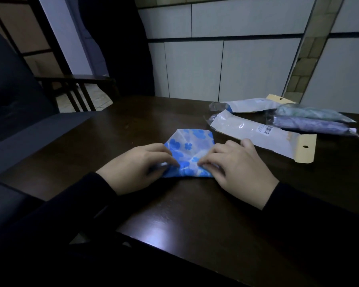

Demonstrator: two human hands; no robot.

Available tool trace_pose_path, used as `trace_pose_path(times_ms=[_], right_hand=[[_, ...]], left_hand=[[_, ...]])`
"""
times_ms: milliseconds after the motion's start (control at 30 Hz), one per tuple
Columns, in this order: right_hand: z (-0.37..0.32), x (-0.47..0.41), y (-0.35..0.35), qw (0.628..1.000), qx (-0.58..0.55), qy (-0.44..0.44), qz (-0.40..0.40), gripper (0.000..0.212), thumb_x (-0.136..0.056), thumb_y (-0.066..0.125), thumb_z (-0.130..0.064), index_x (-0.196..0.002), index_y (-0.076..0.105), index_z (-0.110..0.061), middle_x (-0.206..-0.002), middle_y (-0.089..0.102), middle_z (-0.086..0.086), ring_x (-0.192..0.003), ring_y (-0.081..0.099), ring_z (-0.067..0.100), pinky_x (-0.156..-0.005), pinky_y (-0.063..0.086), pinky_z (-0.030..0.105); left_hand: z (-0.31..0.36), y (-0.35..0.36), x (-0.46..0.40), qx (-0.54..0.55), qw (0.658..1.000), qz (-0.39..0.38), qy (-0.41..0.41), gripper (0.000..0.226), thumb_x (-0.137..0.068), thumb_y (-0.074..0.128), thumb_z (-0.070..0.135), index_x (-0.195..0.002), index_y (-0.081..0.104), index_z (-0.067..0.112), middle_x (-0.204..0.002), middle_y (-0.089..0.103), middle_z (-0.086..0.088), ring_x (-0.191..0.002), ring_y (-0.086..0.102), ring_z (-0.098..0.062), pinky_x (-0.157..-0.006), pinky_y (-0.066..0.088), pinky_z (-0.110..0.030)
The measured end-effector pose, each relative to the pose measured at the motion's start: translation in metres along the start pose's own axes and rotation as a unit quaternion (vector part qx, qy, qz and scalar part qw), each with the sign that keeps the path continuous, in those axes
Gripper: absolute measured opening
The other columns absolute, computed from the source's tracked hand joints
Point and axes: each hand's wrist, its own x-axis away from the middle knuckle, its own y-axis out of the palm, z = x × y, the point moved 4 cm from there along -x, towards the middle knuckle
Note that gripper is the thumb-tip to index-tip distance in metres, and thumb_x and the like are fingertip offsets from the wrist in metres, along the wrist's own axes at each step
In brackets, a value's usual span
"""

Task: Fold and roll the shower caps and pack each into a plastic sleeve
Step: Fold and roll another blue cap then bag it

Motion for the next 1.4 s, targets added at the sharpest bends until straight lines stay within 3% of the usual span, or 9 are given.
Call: trace_pose_path(times_ms=[167,267,533,700,833,933,1133,1300,1400], right_hand=[[0.002,0.001,-0.005,0.996,0.013,0.034,-0.082,0.036,-0.096,0.036,-0.054,-0.119,0.062,-0.043,-0.097,0.053,-0.016,-0.091,0.044,0.009,-0.077,0.018,0.03],[-0.001,0.002,-0.004,0.993,0.04,0.043,-0.099,0.046,-0.091,0.037,-0.064,-0.127,0.056,-0.043,-0.098,0.051,-0.015,-0.092,0.04,0.009,-0.08,0.018,0.03],[0.005,-0.003,-0.004,0.99,-0.005,0.057,-0.132,0.032,-0.095,0.039,-0.054,-0.111,0.064,-0.041,-0.085,0.047,-0.018,-0.09,0.045,0.006,-0.077,0.019,0.029],[0.014,0.0,-0.001,0.97,-0.122,0.131,-0.164,0.035,-0.092,0.046,-0.054,-0.095,0.072,-0.031,-0.085,0.067,-0.008,-0.084,0.056,0.008,-0.083,0.031,0.029],[0.018,0.001,0.0,0.975,-0.112,0.157,-0.108,0.026,-0.089,0.052,-0.058,-0.089,0.067,-0.037,-0.072,0.059,-0.013,-0.073,0.051,0.0,-0.087,0.032,0.03],[0.017,0.003,0.001,0.98,-0.097,0.158,-0.072,0.024,-0.09,0.048,-0.058,-0.09,0.063,-0.039,-0.076,0.061,-0.014,-0.079,0.052,0.002,-0.087,0.031,0.032],[0.016,0.001,0.0,0.991,-0.051,0.122,-0.025,0.024,-0.089,0.049,-0.058,-0.098,0.063,-0.042,-0.09,0.054,-0.016,-0.089,0.046,0.006,-0.077,0.022,0.029],[0.009,-0.001,-0.004,0.998,-0.024,0.062,0.023,0.007,-0.087,0.063,-0.042,-0.088,0.068,-0.038,-0.09,0.056,-0.016,-0.084,0.048,0.01,-0.072,0.016,0.028],[0.008,0.0,-0.003,0.999,-0.01,0.052,0.001,0.014,-0.09,0.058,-0.043,-0.091,0.071,-0.037,-0.091,0.063,-0.016,-0.087,0.054,0.015,-0.072,0.018,0.03]], left_hand=[[-0.004,0.0,0.0,0.026,0.999,0.004,-0.041,0.037,-0.089,0.046,0.043,-0.106,0.074,0.025,-0.104,0.066,0.013,-0.09,0.06,0.005,-0.079,0.041,-0.007],[-0.005,0.0,-0.001,0.02,0.998,0.014,-0.053,0.042,-0.081,0.056,0.059,-0.1,0.076,0.027,-0.097,0.068,0.014,-0.081,0.058,0.008,-0.071,0.037,-0.002],[-0.008,0.001,-0.005,0.044,0.996,0.007,-0.078,0.043,-0.082,0.049,0.061,-0.096,0.074,0.029,-0.08,0.063,0.009,-0.069,0.057,-0.004,-0.062,0.044,-0.018],[-0.006,-0.001,-0.004,0.074,0.993,-0.011,-0.096,0.034,-0.087,0.056,0.053,-0.091,0.076,0.025,-0.076,0.069,0.012,-0.068,0.062,-0.003,-0.062,0.046,-0.019],[-0.008,0.0,-0.005,0.075,0.988,0.0,-0.138,0.013,-0.088,0.066,0.037,-0.088,0.074,0.027,-0.065,0.063,0.021,-0.059,0.054,0.007,-0.056,0.036,-0.008],[-0.01,0.001,-0.006,0.078,0.983,0.029,-0.166,0.005,-0.086,0.068,0.036,-0.083,0.07,0.032,-0.072,0.067,0.009,-0.063,0.057,0.0,-0.058,0.04,-0.011],[-0.011,0.005,-0.005,0.03,0.992,0.07,-0.099,0.029,-0.085,0.053,0.051,-0.089,0.07,0.029,-0.087,0.058,0.013,-0.08,0.055,0.0,-0.069,0.041,-0.011],[0.003,0.01,-0.003,-0.051,0.993,0.106,0.004,0.034,-0.091,0.042,0.015,-0.098,0.075,0.019,-0.1,0.065,0.001,-0.083,0.06,-0.018,-0.074,0.047,-0.028],[0.005,0.009,-0.001,-0.05,0.994,0.101,-0.009,0.042,-0.084,0.036,0.013,-0.099,0.075,0.017,-0.1,0.069,0.002,-0.081,0.061,-0.021,-0.074,0.048,-0.031]])
